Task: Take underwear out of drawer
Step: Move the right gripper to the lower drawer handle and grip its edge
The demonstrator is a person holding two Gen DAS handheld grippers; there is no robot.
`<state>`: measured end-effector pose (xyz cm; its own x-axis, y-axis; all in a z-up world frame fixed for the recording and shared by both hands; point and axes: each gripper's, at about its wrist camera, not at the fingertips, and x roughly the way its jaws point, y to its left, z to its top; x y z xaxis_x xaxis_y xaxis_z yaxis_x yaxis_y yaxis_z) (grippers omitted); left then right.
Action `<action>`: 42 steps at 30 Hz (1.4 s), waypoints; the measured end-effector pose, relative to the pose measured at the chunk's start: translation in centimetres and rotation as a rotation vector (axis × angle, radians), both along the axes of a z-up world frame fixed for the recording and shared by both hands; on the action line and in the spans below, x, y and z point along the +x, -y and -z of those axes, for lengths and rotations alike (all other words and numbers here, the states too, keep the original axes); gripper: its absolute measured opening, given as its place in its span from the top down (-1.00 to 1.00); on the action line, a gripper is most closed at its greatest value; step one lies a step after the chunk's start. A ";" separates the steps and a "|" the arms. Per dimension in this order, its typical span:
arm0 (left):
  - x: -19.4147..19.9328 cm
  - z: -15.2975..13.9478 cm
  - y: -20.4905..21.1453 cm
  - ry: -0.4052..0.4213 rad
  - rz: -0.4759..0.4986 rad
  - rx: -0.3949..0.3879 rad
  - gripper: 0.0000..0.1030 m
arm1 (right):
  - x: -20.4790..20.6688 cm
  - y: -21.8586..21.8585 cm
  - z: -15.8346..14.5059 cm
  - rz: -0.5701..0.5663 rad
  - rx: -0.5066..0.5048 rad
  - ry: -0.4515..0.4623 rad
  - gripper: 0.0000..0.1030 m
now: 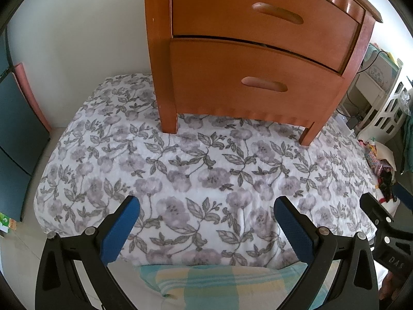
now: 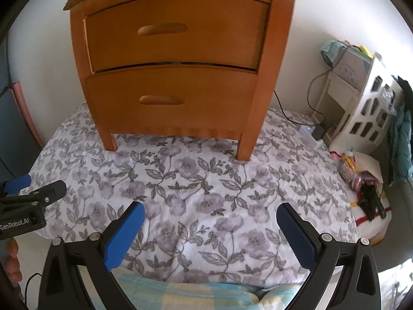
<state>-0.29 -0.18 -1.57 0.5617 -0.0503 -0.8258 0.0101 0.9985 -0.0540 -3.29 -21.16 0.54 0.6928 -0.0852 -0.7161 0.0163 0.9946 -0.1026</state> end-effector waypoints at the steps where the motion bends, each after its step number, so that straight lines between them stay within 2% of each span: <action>1: 0.2 0.1 -0.2 -0.002 0.002 -0.006 -1.00 | 0.4 -0.2 -0.1 -0.008 -0.010 0.009 -1.00; 5: 0.6 0.3 -1.0 0.005 -0.006 -0.032 -1.00 | 2.3 -0.2 -0.9 -0.034 -0.043 0.040 -1.00; 9: 1.2 0.6 -1.9 0.044 -0.024 -0.035 -1.00 | 5.5 -1.1 -2.1 -0.085 -0.154 0.093 -1.00; 12: 1.7 0.8 -2.4 0.078 -0.036 -0.021 -1.00 | 8.4 -1.7 -2.7 -0.137 -0.197 0.107 -1.00; 17: 3.0 1.1 -4.3 0.103 -0.059 -0.075 -1.00 | 13.4 -3.5 -3.0 -0.207 -0.279 0.108 -1.00; 22: 4.5 1.9 -5.7 0.111 -0.085 -0.099 -1.00 | 16.7 -5.4 -2.5 -0.276 -0.341 0.111 -1.00; 26: 5.2 2.9 -6.3 0.101 -0.064 -0.124 -1.00 | 19.0 -6.8 -1.7 -0.300 -0.390 0.118 -1.00; 31: 6.0 3.9 -7.1 0.113 -0.036 -0.205 -1.00 | 20.7 -8.2 -1.3 -0.359 -0.418 0.158 -1.00; 42: 7.2 5.0 -7.3 0.108 -0.014 -0.173 -1.00 | 23.8 -9.2 1.0 -0.393 -0.471 0.118 -0.95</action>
